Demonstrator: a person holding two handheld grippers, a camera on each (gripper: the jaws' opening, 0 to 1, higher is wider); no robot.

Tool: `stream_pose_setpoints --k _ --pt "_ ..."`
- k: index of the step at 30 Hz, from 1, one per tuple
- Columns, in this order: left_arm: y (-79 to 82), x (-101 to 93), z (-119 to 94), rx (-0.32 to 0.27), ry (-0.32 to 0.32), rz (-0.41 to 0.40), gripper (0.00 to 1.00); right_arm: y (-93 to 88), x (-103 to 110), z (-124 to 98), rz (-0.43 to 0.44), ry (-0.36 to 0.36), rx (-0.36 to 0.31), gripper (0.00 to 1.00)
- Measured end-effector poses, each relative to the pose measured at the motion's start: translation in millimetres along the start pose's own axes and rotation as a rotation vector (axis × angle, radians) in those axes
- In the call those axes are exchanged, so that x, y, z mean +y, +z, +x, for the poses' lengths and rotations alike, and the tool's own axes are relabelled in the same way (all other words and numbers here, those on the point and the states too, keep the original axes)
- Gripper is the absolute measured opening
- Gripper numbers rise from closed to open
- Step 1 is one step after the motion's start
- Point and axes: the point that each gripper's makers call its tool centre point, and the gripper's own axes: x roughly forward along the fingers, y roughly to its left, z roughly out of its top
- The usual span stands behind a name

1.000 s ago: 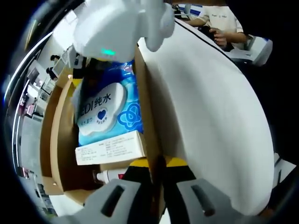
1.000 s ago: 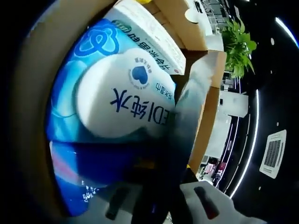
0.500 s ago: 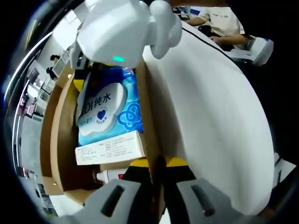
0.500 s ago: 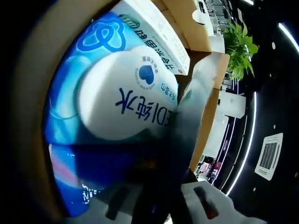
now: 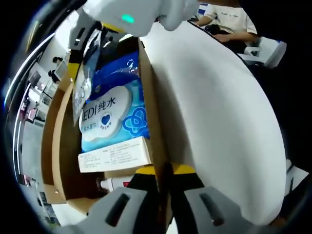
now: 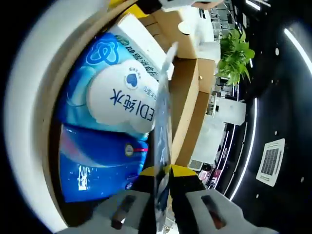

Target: Operate the shoe box by opening the lid, removing the specified soft item, and placing it in the target area until the item is outside and the box remains undamaged.

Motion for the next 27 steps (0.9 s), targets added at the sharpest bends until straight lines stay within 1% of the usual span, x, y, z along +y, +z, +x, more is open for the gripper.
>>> stream_pose_setpoints --k 5,10,12,16,18,19,20,22,27 --pt "-0.1 0.1 0 0.000 0.000 0.000 0.04 -7.3 -5 -10 0.010 -0.020 0.008 0.00" --pt "-0.2 0.2 1 -0.001 0.000 0.000 0.04 -18.5 -12 -27 0.029 -0.062 0.017 0.00" --pt "-0.2 0.1 1 -0.001 0.000 0.000 0.04 -26.5 -15 -38 0.043 -0.080 0.025 0.00" --pt "-0.3 0.1 1 -0.001 0.000 -0.001 0.04 -42.7 -16 -52 0.051 -0.103 0.047 0.00" --pt "-0.3 0.1 1 -0.001 -0.001 -0.001 0.04 -55.5 -16 -61 0.064 -0.119 0.066 0.00" --pt "-0.3 0.1 2 0.000 -0.001 -0.001 0.04 -59.8 -16 -64 0.067 -0.121 0.069 0.00" --pt "-0.4 0.1 2 0.000 -0.001 -0.001 0.04 -69.5 -15 -69 0.080 -0.126 0.084 0.00" --pt "-0.5 0.0 2 0.001 -0.001 0.000 0.04 -80.7 -13 -76 0.088 -0.130 0.100 0.00" --pt "-1.1 0.1 2 0.001 -0.001 -0.002 0.04 -102.7 -7 -90 0.105 -0.134 0.136 0.00"
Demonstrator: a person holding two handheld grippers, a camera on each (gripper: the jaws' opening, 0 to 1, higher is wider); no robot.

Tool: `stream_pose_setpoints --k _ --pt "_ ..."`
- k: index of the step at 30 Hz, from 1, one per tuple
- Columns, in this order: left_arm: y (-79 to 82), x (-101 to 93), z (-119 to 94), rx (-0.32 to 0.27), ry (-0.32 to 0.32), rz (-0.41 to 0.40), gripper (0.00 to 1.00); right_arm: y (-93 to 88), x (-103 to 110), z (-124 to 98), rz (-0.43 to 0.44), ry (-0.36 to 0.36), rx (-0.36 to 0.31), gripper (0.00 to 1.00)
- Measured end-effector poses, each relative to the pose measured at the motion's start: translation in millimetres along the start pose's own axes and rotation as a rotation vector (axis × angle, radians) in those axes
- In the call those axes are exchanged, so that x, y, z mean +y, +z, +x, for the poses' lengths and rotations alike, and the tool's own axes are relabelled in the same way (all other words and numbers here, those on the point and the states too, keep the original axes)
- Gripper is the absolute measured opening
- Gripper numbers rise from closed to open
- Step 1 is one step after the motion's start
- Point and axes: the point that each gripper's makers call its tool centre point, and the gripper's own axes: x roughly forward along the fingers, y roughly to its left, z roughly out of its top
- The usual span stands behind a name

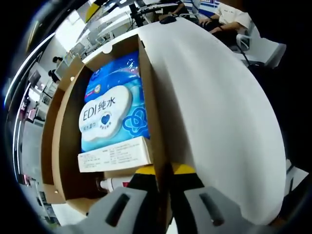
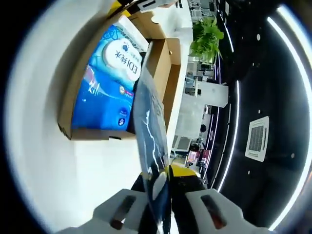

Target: Operate the shoe box by opening the lid, removing the specified soft item, and placing it in the target area until the item is outside and the box remains undamaged.

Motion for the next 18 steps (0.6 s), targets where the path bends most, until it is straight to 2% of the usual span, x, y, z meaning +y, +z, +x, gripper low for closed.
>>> stream_pose_setpoints --k 10,18 --pt "-1.8 -1.7 1 0.009 -0.001 -0.004 0.04 -34.2 9 -6 0.038 -0.004 0.038 0.00" --pt "-3.4 -2.8 4 0.018 -0.003 -0.005 0.04 -56.7 34 5 0.070 0.022 0.062 0.00"
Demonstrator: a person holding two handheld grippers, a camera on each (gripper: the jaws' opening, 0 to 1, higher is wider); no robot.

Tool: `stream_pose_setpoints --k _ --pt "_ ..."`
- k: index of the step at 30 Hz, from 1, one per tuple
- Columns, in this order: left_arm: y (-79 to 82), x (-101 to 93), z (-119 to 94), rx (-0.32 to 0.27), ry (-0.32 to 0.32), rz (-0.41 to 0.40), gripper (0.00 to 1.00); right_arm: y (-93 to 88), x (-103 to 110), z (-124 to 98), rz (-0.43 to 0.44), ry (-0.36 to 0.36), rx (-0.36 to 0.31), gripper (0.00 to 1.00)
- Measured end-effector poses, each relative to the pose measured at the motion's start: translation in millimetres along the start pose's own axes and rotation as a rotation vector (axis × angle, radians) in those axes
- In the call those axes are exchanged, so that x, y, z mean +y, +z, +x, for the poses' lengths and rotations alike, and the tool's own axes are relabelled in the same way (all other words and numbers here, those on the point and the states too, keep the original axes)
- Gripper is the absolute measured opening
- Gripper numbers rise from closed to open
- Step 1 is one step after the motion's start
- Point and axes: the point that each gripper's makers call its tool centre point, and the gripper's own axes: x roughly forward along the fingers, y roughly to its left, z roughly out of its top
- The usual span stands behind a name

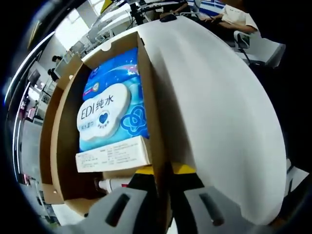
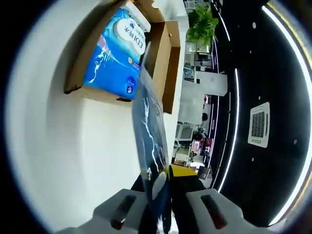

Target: Operate the shoe box by opening the lid, removing the specified soft item, and placing it in the target area until the item is outside and the box remains undamaged.

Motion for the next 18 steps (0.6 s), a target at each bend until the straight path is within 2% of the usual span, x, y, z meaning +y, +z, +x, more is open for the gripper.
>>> stream_pose_setpoints --k 4,18 --pt "-0.4 0.8 1 0.002 0.000 0.000 0.04 -8.6 13 7 0.021 0.023 0.007 0.00" --pt "2.7 -5.5 2 0.005 -0.003 -0.003 0.04 -20.5 59 37 0.085 0.114 -0.001 0.00"
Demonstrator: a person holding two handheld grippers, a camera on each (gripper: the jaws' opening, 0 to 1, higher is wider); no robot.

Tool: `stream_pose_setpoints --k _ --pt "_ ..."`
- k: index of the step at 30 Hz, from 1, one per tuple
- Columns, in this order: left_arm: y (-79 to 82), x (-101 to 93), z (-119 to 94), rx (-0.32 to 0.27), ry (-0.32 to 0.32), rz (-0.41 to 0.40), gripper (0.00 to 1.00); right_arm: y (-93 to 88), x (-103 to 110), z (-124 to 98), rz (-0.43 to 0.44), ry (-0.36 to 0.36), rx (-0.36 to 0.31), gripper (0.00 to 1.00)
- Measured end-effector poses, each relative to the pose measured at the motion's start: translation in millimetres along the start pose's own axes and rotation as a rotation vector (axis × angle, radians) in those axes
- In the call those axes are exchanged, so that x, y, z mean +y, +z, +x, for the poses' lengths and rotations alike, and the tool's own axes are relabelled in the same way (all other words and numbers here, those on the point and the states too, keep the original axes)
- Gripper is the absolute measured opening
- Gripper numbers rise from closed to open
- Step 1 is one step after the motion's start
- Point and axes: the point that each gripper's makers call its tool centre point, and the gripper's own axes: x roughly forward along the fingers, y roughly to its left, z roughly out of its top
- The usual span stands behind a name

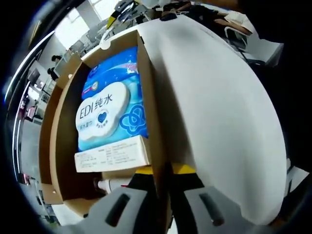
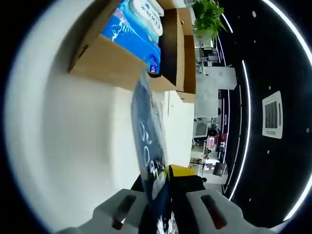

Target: Operate the shoe box by opening the lid, removing the specified soft item, and placing it in the target area until the item is outside and the box remains undamaged.

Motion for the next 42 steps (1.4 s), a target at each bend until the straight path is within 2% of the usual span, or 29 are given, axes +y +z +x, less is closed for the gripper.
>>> stream_pose_setpoints --k 10,14,23,36,42 --pt "-0.6 1.0 2 0.005 -0.002 0.000 0.04 0.8 35 22 0.003 0.110 -0.022 0.00" --pt "0.0 -1.0 3 0.005 -0.001 0.001 0.04 -4.0 48 32 -0.001 0.156 -0.017 0.00" --pt "0.5 -1.6 4 0.008 0.000 0.002 0.04 -6.1 77 41 0.022 0.262 -0.031 0.00" --pt "0.6 -2.6 4 0.012 0.001 0.003 0.04 -9.0 82 42 0.049 0.303 -0.031 0.03" --pt "-1.3 1.3 4 0.012 0.000 0.001 0.04 -10.0 83 34 0.049 0.308 -0.029 0.05"
